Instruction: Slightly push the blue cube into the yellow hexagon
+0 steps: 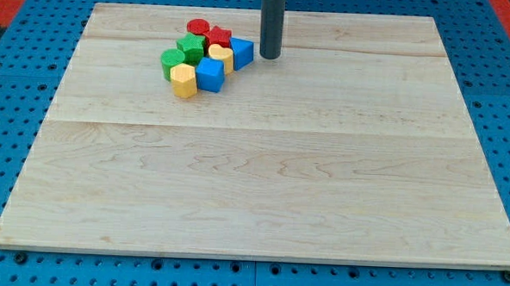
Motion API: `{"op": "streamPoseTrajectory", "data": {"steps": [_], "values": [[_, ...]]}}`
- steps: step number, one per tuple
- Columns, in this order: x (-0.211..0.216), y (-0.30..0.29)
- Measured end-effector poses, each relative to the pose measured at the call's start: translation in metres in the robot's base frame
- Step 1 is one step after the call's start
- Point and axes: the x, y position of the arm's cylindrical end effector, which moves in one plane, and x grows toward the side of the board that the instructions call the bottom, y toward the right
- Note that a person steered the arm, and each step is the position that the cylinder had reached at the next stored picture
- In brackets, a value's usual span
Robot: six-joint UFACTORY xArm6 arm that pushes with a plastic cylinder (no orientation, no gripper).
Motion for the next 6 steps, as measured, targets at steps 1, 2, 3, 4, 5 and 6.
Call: {"op": "streamPoseTrajectory", "data": {"steps": [1, 2, 3, 4, 5, 6], "values": [[0.018, -0.001], [0.025, -0.028], [0.036, -0.029], [0.036, -0.055], [0.04, -0.078], [0.044, -0.098]]}}
